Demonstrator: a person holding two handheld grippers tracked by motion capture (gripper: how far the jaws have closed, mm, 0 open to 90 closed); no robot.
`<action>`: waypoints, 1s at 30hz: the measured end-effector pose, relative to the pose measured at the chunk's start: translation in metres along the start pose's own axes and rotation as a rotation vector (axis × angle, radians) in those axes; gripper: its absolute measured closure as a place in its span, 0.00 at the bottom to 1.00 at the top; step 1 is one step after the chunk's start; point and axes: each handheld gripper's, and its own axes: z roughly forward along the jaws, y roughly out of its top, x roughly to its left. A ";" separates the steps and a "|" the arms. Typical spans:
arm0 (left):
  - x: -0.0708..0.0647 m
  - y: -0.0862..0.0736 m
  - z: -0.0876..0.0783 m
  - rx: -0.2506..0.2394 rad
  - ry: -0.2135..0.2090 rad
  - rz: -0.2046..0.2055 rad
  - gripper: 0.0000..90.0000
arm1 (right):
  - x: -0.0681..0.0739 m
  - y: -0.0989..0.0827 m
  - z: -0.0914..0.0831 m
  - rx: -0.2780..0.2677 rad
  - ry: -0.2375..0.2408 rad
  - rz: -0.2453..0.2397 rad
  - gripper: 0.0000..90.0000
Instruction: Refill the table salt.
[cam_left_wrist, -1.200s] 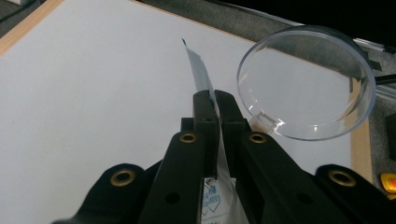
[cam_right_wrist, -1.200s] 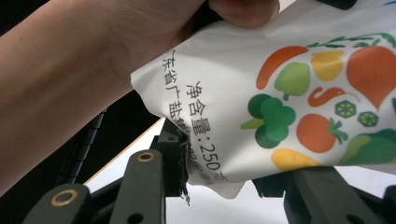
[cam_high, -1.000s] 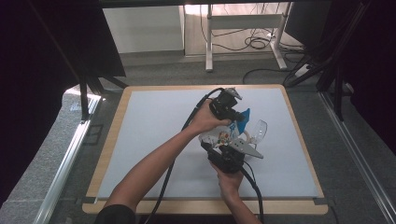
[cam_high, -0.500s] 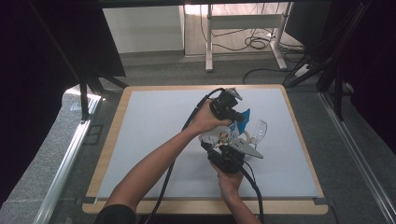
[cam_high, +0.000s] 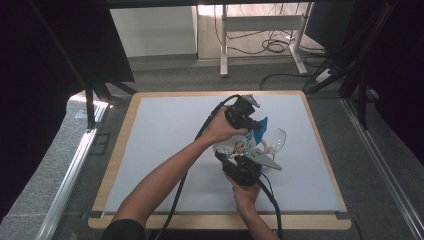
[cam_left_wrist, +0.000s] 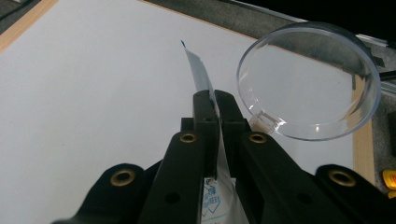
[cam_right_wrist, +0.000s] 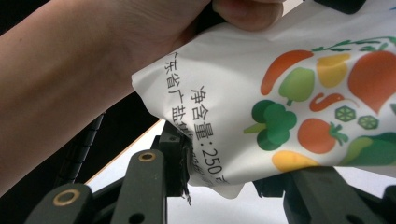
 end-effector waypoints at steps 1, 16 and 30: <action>0.000 0.000 0.000 -0.001 0.000 0.000 0.99 | 0.000 0.000 0.000 0.000 0.001 0.000 0.69; 0.002 -0.002 0.001 -0.003 0.000 -0.007 0.99 | -0.001 -0.001 0.002 0.003 0.002 -0.002 0.70; 0.002 -0.003 0.000 -0.004 -0.001 -0.006 0.99 | -0.001 -0.001 0.002 0.003 0.006 -0.004 0.70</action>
